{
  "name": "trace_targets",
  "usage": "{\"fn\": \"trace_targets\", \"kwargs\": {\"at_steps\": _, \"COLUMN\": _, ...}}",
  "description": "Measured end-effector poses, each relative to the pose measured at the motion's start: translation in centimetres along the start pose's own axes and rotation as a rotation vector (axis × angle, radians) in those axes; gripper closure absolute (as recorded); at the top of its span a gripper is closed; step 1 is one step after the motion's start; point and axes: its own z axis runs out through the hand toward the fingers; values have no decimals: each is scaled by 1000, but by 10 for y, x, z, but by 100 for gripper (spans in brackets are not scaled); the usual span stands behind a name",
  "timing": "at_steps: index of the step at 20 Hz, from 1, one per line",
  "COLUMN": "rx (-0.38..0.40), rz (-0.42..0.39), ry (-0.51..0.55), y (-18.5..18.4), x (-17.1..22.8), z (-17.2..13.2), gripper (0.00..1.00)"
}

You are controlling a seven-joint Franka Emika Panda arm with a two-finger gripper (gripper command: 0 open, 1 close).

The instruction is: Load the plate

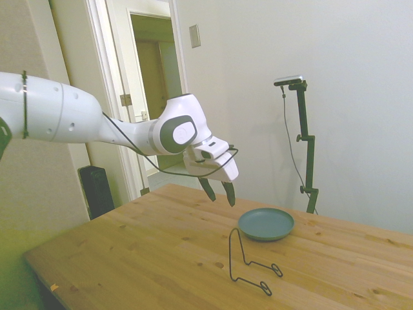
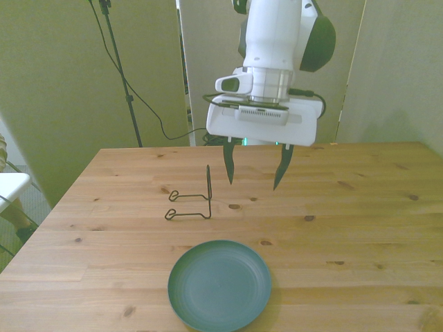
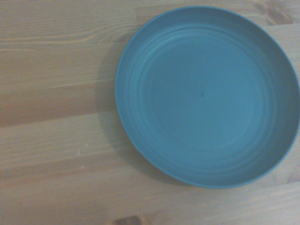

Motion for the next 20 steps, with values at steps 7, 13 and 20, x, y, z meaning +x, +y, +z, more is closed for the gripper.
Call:
{"fn": "trace_targets", "kwargs": {"at_steps": 7, "rx": -37, "rz": 10, "ry": 35, "y": -36, "x": 14, "z": 31, "gripper": 0}}
{"fn": "trace_targets", "kwargs": {"at_steps": 13, "rx": -48, "rz": -4, "ry": 41, "y": -55, "x": 17, "z": 73, "gripper": 0}}
{"fn": "trace_targets", "kwargs": {"at_steps": 20, "rx": -46, "rz": -11, "ry": 64, "y": -72, "x": 24, "z": 95, "gripper": 0}}
